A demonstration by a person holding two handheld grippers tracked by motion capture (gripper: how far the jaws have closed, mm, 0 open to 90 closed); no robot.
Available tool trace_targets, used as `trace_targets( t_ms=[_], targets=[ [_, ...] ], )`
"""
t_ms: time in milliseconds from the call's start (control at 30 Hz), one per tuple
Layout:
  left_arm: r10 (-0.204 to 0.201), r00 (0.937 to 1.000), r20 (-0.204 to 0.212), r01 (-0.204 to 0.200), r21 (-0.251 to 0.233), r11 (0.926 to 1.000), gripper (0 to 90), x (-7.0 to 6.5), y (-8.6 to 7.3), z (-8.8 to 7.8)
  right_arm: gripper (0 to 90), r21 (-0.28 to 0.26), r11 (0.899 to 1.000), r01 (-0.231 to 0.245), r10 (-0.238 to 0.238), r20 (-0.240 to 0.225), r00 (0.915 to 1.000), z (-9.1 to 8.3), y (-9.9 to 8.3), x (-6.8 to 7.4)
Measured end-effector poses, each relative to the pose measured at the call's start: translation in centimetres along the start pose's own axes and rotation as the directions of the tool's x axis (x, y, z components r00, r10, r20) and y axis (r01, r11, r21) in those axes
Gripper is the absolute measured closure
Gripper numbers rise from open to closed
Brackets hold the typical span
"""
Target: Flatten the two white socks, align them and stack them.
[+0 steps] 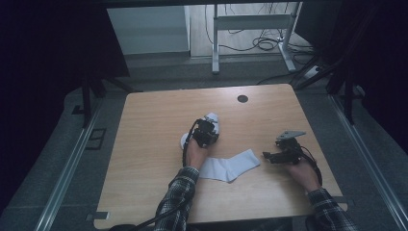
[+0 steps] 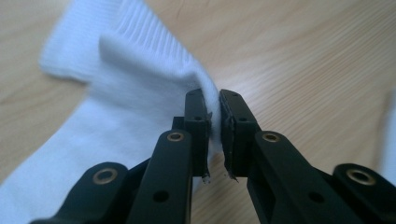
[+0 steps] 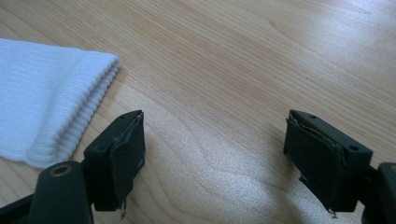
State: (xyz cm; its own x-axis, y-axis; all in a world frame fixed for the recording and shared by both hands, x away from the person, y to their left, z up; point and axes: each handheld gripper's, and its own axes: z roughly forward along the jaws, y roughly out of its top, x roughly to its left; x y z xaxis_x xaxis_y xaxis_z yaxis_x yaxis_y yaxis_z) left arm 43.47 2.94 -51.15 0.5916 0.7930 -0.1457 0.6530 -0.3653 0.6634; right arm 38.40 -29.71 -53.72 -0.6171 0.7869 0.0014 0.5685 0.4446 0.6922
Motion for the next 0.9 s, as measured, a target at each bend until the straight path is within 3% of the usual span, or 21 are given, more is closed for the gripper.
trace_targets(
  t_ms=[67,200,267,367,600,900],
  targets=[
    [-0.007,0.9996,0.029,0.008,-0.042,0.9991,82.0,0.0,0.5,-1.3,19.8,-0.002,1.0,0.002,-0.002,0.0,1.0,0.0,0.0,0.0],
    [-0.026,0.996,0.086,0.038,-0.141,0.9893,81.9,0.3,1.4,-4.6,19.7,0.0,1.0,-0.003,0.003,0.0,1.0,0.0,0.0,0.0],
    [-0.037,0.9949,0.094,0.051,-0.153,0.9869,81.4,0.7,1.4,-5.3,19.5,-0.001,1.0,-0.001,0.001,0.002,1.0,0.0,0.0,0.0],
    [-0.04,0.9981,0.047,0.045,-0.118,0.992,79.9,1.5,0.5,-5.0,19.3,0.0,1.0,-0.001,0.001,0.001,1.0,0.1,0.0,0.1],
    [-0.074,0.9964,-0.04,0.074,-0.018,0.9971,69.7,3.5,-1.4,-3.0,19.1,-0.002,1.0,-0.002,0.002,0.002,1.0,0.1,0.0,0.1],
    [-0.088,0.9921,-0.09,0.081,-0.072,0.9941,52.1,4.3,-1.7,-4.3,19.0,-0.005,1.0,-0.003,0.003,0.001,1.0,0.1,0.0,0.1]
  ],
)
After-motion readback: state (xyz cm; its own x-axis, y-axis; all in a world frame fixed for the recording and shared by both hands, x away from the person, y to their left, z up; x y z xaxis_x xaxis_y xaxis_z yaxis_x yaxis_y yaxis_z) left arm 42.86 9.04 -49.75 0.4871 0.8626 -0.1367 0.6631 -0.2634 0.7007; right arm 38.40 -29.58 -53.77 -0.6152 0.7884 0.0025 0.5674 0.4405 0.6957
